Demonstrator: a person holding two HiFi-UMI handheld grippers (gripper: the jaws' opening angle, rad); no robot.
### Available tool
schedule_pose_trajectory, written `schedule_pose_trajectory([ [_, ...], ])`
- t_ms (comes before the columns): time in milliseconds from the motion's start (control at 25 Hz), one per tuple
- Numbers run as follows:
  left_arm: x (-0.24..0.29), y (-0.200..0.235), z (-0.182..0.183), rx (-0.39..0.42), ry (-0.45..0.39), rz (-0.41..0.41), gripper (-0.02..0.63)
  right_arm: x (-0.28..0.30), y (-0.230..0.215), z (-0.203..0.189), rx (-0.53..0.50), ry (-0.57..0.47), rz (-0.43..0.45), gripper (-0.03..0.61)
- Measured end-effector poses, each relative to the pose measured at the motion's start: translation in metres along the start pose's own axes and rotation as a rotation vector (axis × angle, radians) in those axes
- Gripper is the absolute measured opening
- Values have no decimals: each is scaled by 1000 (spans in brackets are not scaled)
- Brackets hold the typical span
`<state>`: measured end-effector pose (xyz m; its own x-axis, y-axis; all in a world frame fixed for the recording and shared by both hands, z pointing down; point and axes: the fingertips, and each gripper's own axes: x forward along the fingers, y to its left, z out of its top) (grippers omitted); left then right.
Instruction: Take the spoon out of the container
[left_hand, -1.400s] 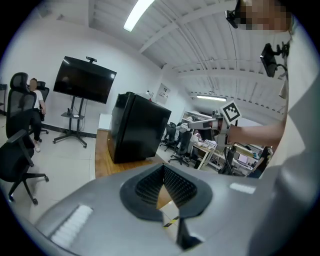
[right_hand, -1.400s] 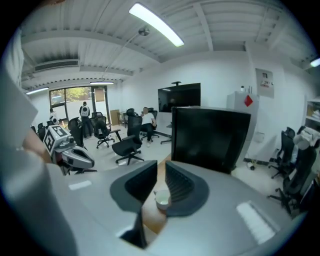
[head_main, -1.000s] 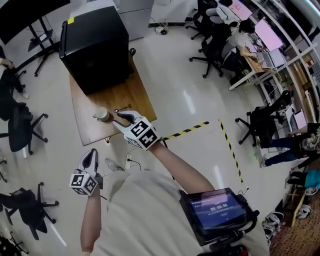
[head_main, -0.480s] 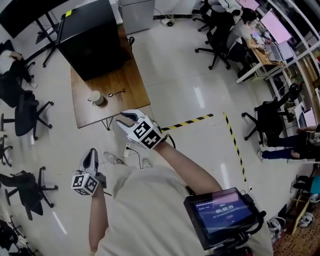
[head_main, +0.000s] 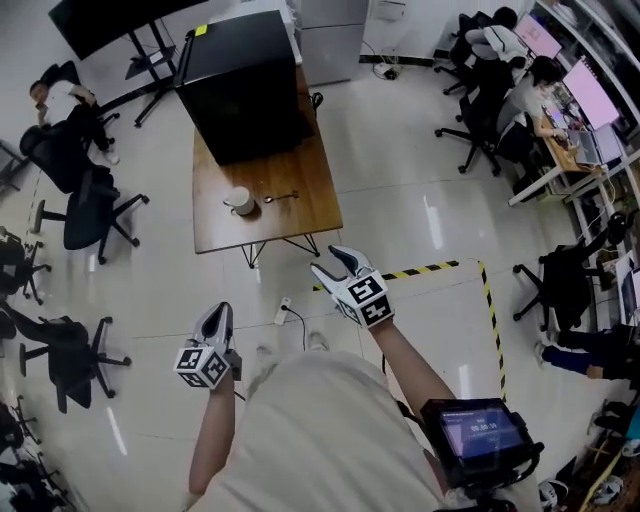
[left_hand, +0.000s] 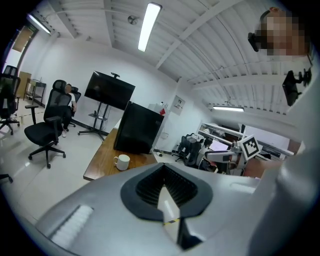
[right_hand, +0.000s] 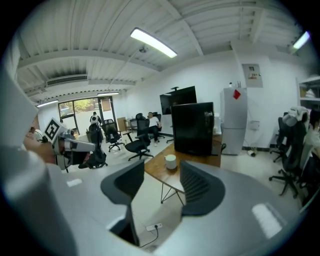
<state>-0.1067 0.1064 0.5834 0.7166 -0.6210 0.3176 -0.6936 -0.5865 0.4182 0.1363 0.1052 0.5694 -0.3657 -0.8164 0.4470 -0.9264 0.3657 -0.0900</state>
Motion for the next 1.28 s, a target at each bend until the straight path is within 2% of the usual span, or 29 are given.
schedule_pose_trajectory([
  [120,-2,6,-1,2,20,-9,0,-5,-9,-14,13,12,-62,219],
  [280,-6,16,-5,51,64,-17,0,-16,-20,-21,8,-9,-147,219],
  [480,-9,33,-7,0,89,-34,0,-24,-30,-29,71,-31,-234,218],
  [600,-9,43,-5,-5,99,-41,0,-28,-27,-33,88,-37,-270,207],
  [720,-8,55,4,9,91,-50,0,-22,-16,-31,90,-44,-275,199],
  [1000,-5,62,13,15,68,-78,0,6,4,2,7,-83,-236,184],
  [1280,-18,74,16,-3,49,-52,0,13,16,15,-9,-103,-202,173],
])
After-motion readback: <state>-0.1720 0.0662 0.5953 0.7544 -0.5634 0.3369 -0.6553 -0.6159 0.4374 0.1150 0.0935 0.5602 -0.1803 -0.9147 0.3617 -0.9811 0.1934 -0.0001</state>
